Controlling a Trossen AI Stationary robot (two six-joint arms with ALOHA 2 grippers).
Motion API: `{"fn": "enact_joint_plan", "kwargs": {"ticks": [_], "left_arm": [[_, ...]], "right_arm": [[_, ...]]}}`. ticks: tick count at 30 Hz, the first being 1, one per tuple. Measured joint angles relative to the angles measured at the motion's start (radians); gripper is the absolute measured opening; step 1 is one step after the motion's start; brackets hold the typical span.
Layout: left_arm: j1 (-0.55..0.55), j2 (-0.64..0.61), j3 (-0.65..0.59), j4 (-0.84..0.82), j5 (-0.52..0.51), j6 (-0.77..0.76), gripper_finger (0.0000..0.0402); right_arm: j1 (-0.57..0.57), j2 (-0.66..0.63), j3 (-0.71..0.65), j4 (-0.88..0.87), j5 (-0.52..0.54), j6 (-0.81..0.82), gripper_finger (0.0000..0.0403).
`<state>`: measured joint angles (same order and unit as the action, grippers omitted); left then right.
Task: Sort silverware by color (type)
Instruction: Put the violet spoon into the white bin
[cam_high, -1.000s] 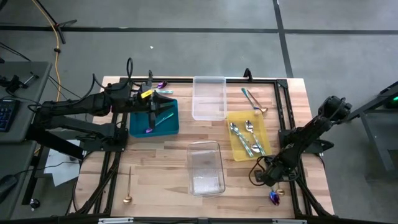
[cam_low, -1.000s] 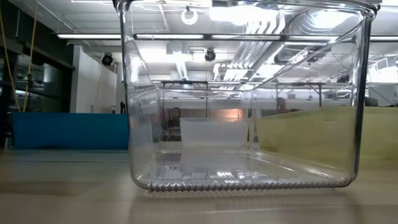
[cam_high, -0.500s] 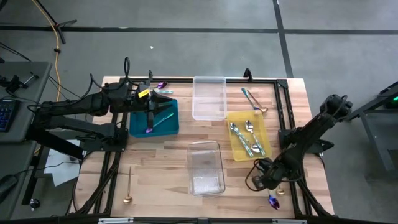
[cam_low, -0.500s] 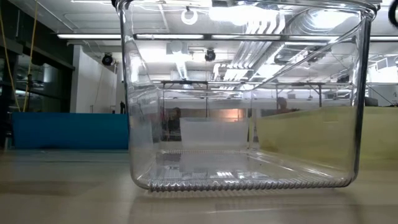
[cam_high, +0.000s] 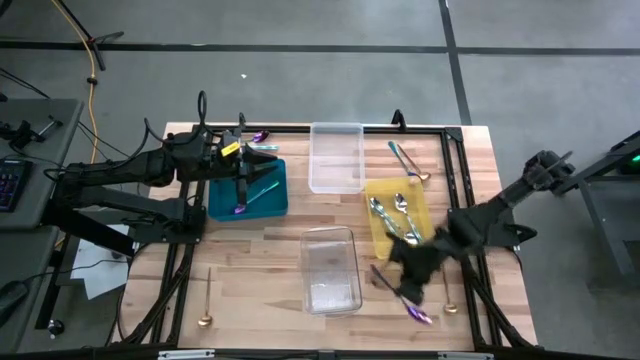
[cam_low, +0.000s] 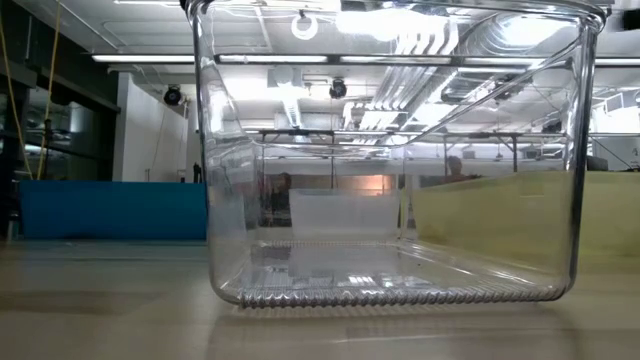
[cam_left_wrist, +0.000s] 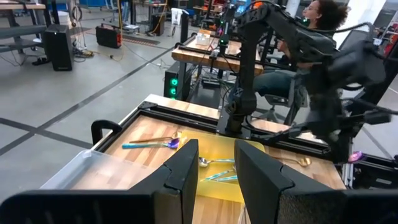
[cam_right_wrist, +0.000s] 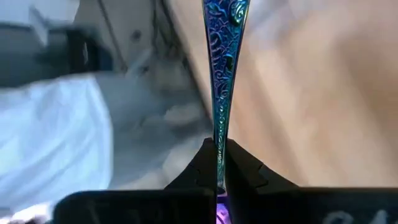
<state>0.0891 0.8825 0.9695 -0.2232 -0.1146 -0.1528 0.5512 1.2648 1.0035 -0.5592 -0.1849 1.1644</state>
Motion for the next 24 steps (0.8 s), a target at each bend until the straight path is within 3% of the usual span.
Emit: {"fn": "enact_joint_plan", "kwargs": {"ticks": [6,10,17,24], "left_arm": [[0.0,0.0,0.0,0.014,0.0,0.0,0.0096],[0.0,0.0,0.0,0.023,0.0,-0.002,0.0096],[0.0,0.034,0.0,0.116,-0.004,-0.037,0.0096],[0.027,0.137,0.0,0.212,0.026,-0.073,0.0096]], "right_arm": [[-0.282,0.0,0.061,-0.051,0.165,-0.397,0.0003],[-0.46,0.0,0.066,0.05,0.207,-0.604,0.0003],[-0.667,0.0,0.067,0.303,0.158,-0.806,0.0003],[-0.732,0.0,0.067,0.495,0.035,-0.964,0.0003]]}}
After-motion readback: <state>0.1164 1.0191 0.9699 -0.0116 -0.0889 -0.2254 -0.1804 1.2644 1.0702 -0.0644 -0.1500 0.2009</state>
